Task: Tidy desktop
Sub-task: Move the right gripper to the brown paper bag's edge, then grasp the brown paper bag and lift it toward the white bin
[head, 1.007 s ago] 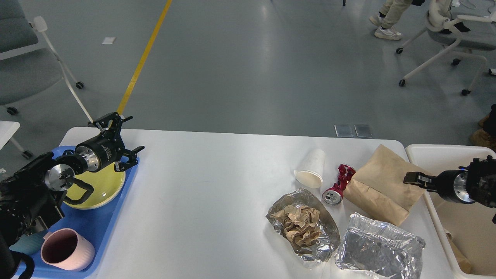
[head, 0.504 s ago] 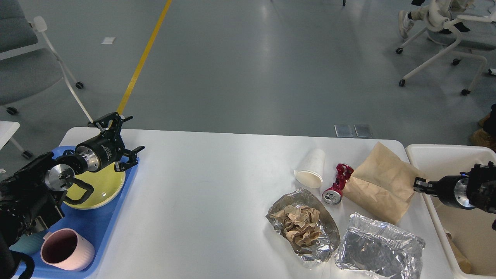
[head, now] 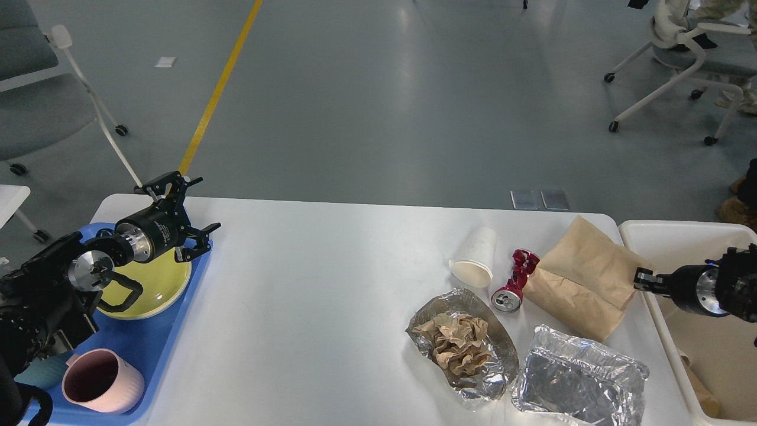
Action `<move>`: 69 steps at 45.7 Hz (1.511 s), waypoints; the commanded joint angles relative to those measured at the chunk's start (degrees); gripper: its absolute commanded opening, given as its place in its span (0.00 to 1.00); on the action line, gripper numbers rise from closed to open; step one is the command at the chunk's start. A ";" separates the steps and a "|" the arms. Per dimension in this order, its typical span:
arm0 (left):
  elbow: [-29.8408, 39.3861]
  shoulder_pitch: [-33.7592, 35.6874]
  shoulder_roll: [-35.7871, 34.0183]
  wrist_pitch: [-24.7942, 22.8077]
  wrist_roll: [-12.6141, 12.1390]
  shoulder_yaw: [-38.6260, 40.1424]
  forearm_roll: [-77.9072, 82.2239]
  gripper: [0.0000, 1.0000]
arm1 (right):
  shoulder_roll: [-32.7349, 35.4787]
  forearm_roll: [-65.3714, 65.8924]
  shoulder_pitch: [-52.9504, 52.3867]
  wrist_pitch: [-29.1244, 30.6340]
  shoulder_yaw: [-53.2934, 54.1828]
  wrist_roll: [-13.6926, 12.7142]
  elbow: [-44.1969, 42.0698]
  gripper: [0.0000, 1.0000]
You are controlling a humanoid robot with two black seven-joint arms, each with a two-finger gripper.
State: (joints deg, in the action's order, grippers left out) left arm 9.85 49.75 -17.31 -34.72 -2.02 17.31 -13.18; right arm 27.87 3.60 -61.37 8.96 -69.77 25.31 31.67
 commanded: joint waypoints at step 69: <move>0.00 0.00 0.00 0.00 0.00 0.00 0.00 0.96 | 8.61 5.63 -30.91 35.58 -8.89 0.09 4.01 0.00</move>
State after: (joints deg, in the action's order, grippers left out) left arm 9.84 49.75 -17.31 -34.72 -2.02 17.31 -13.19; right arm 36.63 8.91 -87.85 38.49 -76.89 25.41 35.44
